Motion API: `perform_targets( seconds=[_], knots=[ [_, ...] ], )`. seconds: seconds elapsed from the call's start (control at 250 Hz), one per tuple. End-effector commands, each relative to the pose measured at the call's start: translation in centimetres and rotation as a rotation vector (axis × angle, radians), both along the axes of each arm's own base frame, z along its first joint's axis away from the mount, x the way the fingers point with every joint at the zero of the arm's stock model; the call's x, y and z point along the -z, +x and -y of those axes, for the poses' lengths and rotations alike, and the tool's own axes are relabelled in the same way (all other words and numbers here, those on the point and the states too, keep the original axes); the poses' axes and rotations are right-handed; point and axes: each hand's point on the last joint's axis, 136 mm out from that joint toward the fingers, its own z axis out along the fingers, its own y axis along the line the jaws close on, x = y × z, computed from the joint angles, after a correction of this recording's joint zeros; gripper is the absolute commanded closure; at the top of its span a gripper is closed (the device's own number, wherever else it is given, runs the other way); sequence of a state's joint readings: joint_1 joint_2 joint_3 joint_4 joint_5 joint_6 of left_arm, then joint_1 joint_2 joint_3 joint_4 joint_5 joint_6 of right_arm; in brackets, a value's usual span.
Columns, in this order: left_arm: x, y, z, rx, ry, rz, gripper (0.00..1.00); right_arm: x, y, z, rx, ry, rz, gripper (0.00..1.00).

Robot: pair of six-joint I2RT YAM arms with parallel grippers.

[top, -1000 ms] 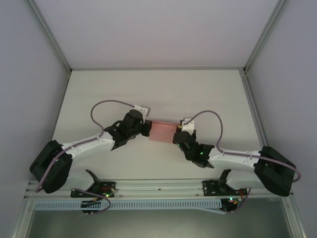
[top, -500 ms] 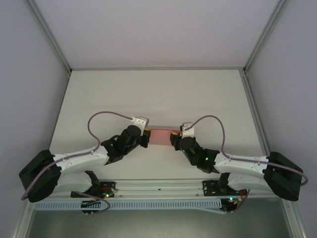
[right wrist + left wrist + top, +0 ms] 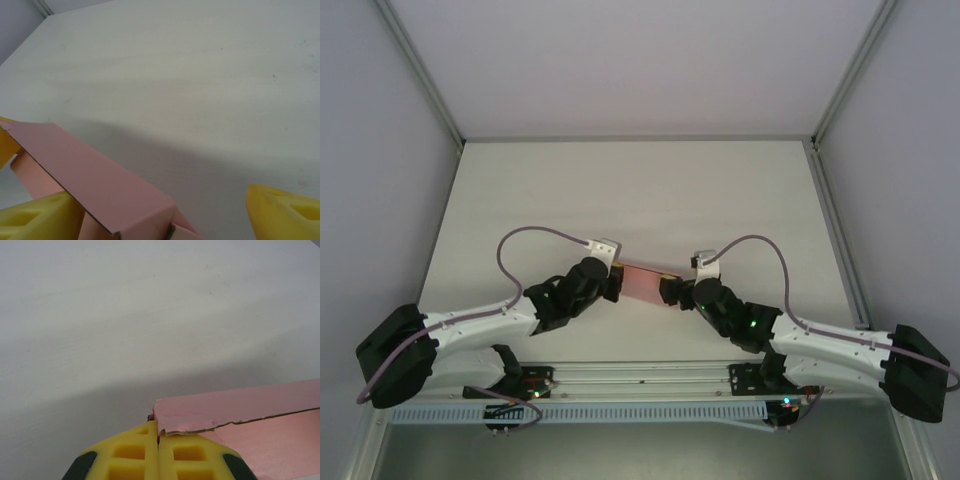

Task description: Assemble paper box

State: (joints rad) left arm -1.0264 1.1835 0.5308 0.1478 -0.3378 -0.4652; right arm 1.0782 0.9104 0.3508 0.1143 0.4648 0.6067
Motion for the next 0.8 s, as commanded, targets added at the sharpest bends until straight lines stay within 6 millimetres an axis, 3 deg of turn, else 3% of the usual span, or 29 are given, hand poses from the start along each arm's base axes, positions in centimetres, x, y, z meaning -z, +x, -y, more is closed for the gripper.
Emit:
perform_targets(
  seconds=[0.0, 0.068, 0.208, 0.339, 0.415, 0.599, 0.799],
  knots=[
    [4.2, -1.9, -1.9, 0.006, 0.164, -0.109, 0.98, -0.7, -0.4, -0.7, -0.039, 0.038, 0.01, 0.12],
    [4.0, -1.9, -2.0, -0.001, 0.169, -0.106, 0.97, -1.9, -0.2, -0.9, -0.041, 0.06, 0.026, 0.08],
    [3.5, -1.8, -1.9, -0.012, 0.171, -0.091, 0.96, -3.1, 1.0, 1.5, 0.134, 0.099, 0.016, 0.08],
    [3.6, -1.8, -1.9, -0.017, 0.186, -0.09, 0.96, -4.3, 0.7, 1.0, 0.114, 0.151, -0.004, 0.08],
    [3.5, -1.8, -1.8, -0.016, 0.187, -0.085, 0.96, -4.4, 1.0, 1.8, 0.168, 0.17, -0.027, 0.09],
    [3.3, -1.9, -1.7, -0.009, 0.191, -0.077, 0.9, -1.4, 1.6, 4.5, 0.294, 0.136, -0.125, 0.18],
    [2.9, -2.5, -1.4, 0.025, 0.205, -0.062, 0.78, 2.8, 0.3, 4.6, 0.274, 0.086, -0.26, 0.32]
  ],
)
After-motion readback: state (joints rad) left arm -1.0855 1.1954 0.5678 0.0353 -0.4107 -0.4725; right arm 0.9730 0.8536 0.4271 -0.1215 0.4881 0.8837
